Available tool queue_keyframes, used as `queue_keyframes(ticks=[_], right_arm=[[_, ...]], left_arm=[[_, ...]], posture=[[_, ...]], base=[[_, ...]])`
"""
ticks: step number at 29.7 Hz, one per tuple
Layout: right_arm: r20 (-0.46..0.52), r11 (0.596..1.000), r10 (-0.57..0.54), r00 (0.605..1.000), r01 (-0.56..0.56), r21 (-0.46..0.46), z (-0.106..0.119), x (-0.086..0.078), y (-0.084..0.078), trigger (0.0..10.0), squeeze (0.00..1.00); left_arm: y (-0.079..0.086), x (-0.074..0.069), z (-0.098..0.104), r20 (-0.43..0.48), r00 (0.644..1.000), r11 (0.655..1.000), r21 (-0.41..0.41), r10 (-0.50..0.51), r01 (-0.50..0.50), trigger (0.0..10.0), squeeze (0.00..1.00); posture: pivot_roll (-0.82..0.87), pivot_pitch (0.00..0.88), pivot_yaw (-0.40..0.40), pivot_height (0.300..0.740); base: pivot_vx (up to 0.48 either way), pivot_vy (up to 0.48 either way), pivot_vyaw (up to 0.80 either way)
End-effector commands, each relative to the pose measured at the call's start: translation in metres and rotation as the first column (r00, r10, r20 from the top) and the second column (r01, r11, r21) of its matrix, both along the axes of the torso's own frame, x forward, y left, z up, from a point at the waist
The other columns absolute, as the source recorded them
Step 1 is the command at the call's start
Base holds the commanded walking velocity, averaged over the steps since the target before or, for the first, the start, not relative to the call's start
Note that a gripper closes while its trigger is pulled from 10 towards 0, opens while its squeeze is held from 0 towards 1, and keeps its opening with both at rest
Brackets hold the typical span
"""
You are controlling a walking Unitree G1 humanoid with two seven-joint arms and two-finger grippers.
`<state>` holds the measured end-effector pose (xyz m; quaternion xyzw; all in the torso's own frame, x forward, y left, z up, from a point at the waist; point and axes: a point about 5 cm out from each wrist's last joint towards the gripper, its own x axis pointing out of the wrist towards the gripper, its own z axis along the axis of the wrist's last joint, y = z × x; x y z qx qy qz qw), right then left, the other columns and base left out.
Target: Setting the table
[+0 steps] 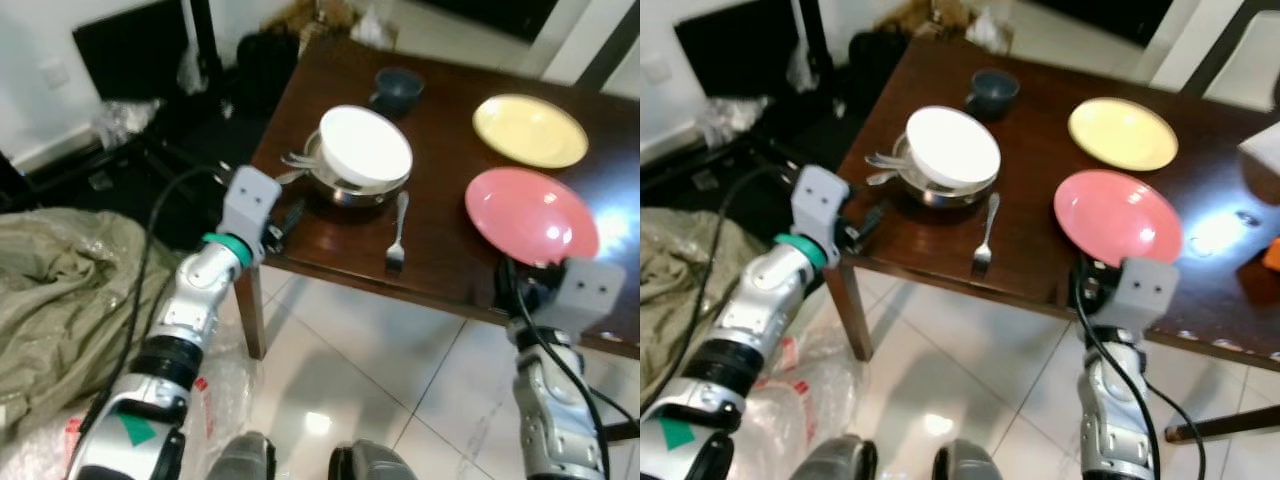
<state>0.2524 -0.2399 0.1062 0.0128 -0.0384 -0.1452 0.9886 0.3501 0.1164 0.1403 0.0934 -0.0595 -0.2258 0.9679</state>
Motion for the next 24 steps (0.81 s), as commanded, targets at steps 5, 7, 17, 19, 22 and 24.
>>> queue_keyframes(ticks=[5, 7, 17, 19, 22, 24], right_arm=[[-0.014, 1.000, -0.018, 1.000, 0.018, -0.001, -0.002, -0.003, -0.006, 10.0, 0.00], [-0.014, 1.000, -0.018, 1.000, 0.018, -0.001, -0.002, -0.003, -0.006, 10.0, 0.00], [-0.001, 1.000, -0.006, 1.000, 0.006, -0.012, 0.002, -0.002, -0.005, 10.0, 0.00], [0.005, 1.000, 0.002, 1.000, -0.002, -0.018, 0.004, -0.001, -0.004, 10.0, 0.00], [0.025, 0.998, 0.038, 0.999, -0.037, -0.044, 0.013, 0.002, 0.001, 10.0, 0.00], [0.042, 0.996, 0.066, 0.997, -0.063, -0.063, 0.021, 0.004, 0.005, 10.0, 0.00]], left_arm=[[-0.008, -0.002, -0.001, -0.009, 1.000, 0.999, -0.028, -0.022, 0.021, 10.0, 0.00], [-0.008, -0.002, -0.001, -0.009, 1.000, 0.999, -0.028, -0.022, 0.021, 10.0, 0.00], [-0.006, -0.004, 0.000, -0.004, 1.000, 0.999, -0.030, -0.025, 0.025, 10.0, 0.00], [-0.006, -0.004, 0.000, -0.003, 1.000, 0.999, -0.031, -0.023, 0.023, 10.0, 0.00], [-0.005, -0.001, 0.009, 0.015, 1.000, 0.999, -0.048, -0.018, 0.019, 10.0, 0.00], [-0.003, 0.000, 0.019, 0.046, 0.999, 0.998, -0.053, -0.022, 0.025, 10.0, 0.00]], posture=[[0.04, 0.025, 0.020, 0.740], [0.04, 0.025, 0.020, 0.740], [0.04, 0.021, 0.018, 0.740], [0.04, 0.021, 0.018, 0.740], [0.04, 0.023, 0.018, 0.740], [0.04, 0.025, 0.018, 0.740]], base=[[0.000, 0.000, 0.00], [0.000, 0.000, 0.00], [0.000, 0.000, 0.00], [0.000, 0.000, 0.00], [0.000, 0.000, 0.00], [0.000, 0.000, 0.00]])
